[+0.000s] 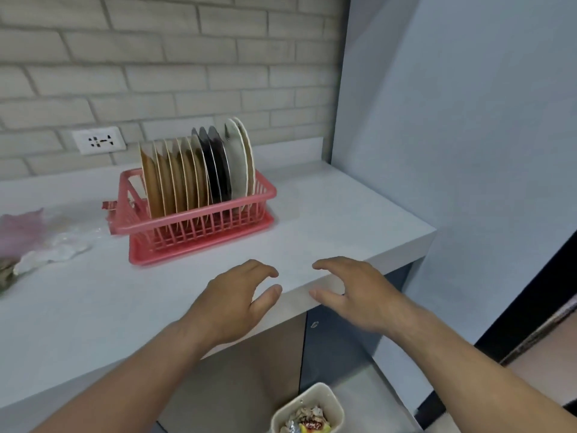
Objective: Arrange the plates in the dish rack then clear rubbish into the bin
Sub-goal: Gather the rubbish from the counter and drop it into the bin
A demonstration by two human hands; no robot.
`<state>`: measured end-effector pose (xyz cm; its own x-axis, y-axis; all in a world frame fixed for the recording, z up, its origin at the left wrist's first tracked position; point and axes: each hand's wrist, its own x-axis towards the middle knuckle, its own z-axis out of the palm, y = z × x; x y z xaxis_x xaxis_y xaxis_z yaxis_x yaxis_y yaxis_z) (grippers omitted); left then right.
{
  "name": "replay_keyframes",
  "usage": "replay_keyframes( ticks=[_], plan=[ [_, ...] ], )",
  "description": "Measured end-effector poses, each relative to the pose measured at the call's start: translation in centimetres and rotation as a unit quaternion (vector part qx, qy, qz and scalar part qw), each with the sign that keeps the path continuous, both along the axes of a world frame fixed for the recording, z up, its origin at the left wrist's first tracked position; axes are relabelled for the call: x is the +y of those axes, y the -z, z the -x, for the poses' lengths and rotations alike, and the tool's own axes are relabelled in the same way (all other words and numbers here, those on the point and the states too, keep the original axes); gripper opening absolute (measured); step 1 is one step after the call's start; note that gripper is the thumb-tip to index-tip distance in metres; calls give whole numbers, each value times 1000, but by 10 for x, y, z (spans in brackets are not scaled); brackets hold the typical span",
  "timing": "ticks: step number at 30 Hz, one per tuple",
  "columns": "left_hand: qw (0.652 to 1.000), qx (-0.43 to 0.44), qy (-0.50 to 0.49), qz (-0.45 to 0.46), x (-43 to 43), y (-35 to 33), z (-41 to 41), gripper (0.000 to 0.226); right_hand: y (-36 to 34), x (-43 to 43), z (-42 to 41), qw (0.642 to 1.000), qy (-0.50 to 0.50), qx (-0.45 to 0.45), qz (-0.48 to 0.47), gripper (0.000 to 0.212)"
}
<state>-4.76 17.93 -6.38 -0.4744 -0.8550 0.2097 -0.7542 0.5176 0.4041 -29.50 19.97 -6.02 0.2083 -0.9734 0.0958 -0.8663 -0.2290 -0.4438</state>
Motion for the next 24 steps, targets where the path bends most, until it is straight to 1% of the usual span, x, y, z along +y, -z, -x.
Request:
replay_keyframes(
  ticks=[8,11,18,22,23,24],
  plan=[
    [998,15,-55,-12,-1,8,-38,42,5,-31,-42,999,-27,-39,-14,48],
    [996,20,-82,-8,-3,8,-61,44,8,-43,-66,998,-47,-36,3,44],
    [990,38,-132,6,-16,15,-130,45,10,-62,-134,996,-85,-36,4,38],
    [990,40,-136,-1,-29,22,-182,47,11,-74,-189,994,-100,-31,9,36],
    [990,41,-134,-3,-34,24,-211,47,14,-83,-219,994,-99,-35,11,35],
    [991,42,-128,2,-36,24,-215,47,14,-83,-225,995,-97,-38,11,34]
  ],
)
